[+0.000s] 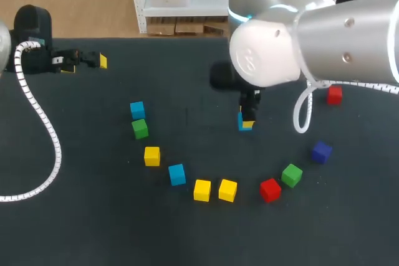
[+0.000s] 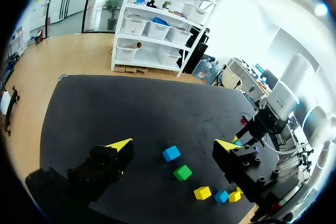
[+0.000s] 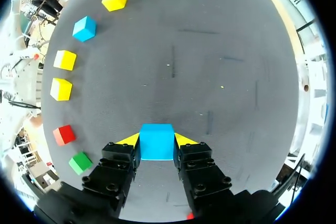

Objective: Place the blue cubes, place green cubes on the blue cubes, place the yellow cubes on the green cubes, then place the red cubes on the yellow cubes, and place purple cube on the red cubes.

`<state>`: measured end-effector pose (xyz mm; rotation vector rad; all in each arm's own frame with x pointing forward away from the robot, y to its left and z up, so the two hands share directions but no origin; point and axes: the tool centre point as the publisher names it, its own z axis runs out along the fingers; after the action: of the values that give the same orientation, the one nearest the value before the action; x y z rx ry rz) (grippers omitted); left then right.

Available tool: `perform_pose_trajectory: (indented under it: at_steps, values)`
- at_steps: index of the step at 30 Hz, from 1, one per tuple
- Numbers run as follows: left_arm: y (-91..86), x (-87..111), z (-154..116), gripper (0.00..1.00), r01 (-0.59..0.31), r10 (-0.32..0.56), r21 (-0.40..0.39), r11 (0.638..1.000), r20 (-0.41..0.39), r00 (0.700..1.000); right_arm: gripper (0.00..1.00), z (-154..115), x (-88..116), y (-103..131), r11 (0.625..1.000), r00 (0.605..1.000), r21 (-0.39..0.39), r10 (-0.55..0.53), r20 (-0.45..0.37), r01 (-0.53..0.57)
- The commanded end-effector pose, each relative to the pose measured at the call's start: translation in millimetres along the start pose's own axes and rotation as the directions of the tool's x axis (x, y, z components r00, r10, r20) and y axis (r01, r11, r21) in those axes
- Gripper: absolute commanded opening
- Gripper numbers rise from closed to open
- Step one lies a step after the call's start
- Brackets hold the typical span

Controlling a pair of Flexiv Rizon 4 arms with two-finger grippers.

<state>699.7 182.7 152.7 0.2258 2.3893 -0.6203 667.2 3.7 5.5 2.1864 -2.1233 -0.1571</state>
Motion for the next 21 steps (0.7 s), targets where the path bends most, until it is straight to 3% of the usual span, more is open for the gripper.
perform_pose_trajectory:
  at_steps: [1,21]
  values:
    - [2.3,1.3,0,1.0,-0.002,0.002,0.01,1.0,0.007,1.0,0.0,7,1,5,1.0,1.0,0.007,0.003,-0.003,-0.003]
    - [2.3,1.3,0,1.0,-0.002,0.002,0.01,1.0,0.007,1.0,0.0,15,-3,-7,0.998,0.998,0.0,0.063,0.006,-0.063]
